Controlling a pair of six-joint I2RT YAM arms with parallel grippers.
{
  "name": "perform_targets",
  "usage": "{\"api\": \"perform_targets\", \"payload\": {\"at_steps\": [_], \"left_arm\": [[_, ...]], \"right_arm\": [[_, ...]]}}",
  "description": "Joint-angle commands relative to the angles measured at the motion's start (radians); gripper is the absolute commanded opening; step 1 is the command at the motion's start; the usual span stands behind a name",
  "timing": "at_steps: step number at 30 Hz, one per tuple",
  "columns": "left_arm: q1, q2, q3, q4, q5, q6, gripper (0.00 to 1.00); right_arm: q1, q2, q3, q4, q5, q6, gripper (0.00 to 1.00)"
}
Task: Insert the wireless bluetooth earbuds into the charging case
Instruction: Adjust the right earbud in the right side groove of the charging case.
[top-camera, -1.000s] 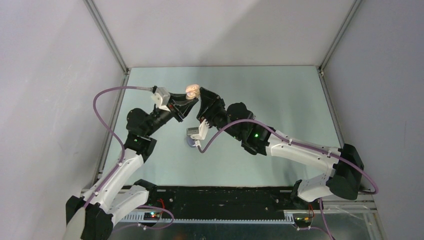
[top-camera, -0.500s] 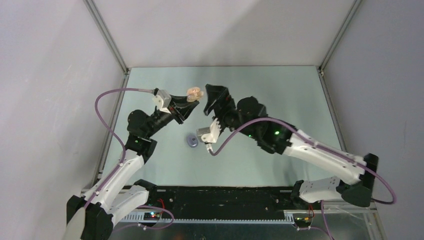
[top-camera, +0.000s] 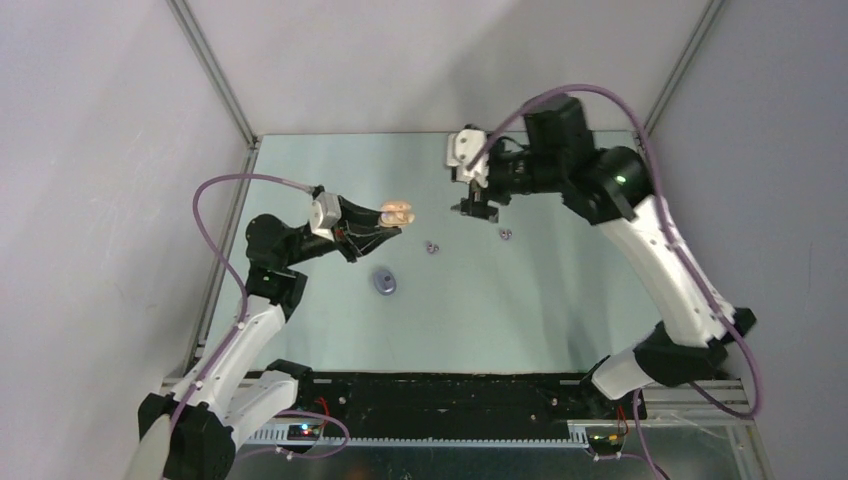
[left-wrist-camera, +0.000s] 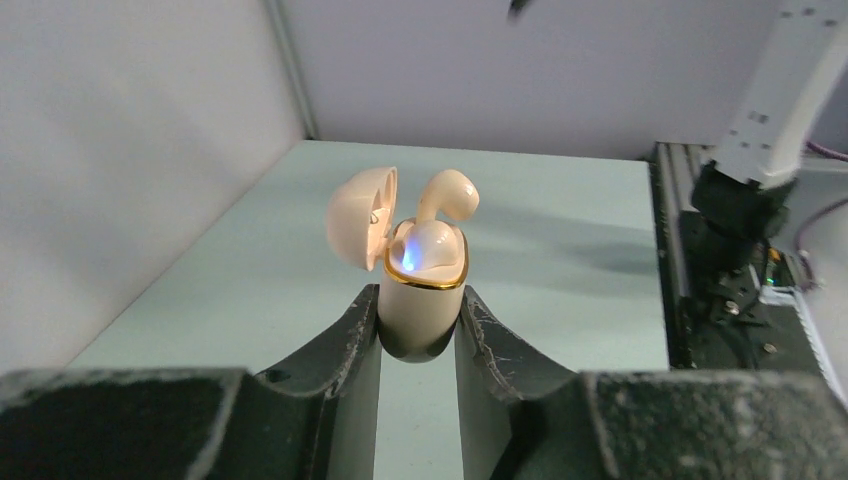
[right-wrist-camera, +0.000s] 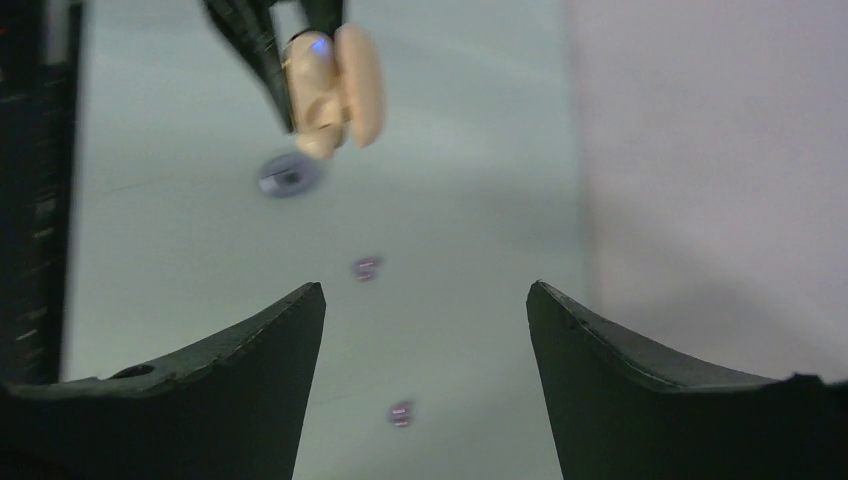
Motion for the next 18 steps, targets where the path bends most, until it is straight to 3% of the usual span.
{"api": "perform_targets", "payload": {"at_steps": [1,8,13,18], "left_arm": [[0.006,-0.005,0.064,-0.036,0.156,0.062,0.00],[-0.003,-0.006,0.101,-0.184,0.189,0.188,0.00],[-0.013,-0.010,0.149,-0.397,0.197,0.354,0.00],[-0.019,-0.009,0.171,-0.443,0.200,0.406,0.00]], "right_arm": [[0.000,0.084,0.025,-0.232,-0.252,0.025,0.77],[0.049,0.111,-0.050,-0.113,-0.238,0.061,0.76],[0.044,0.151,-0.025,-0.096,-0.261,0.096,0.74],[0.047,0.178,-0.031,-0.062,-0.230,0.118,0.72]]}}
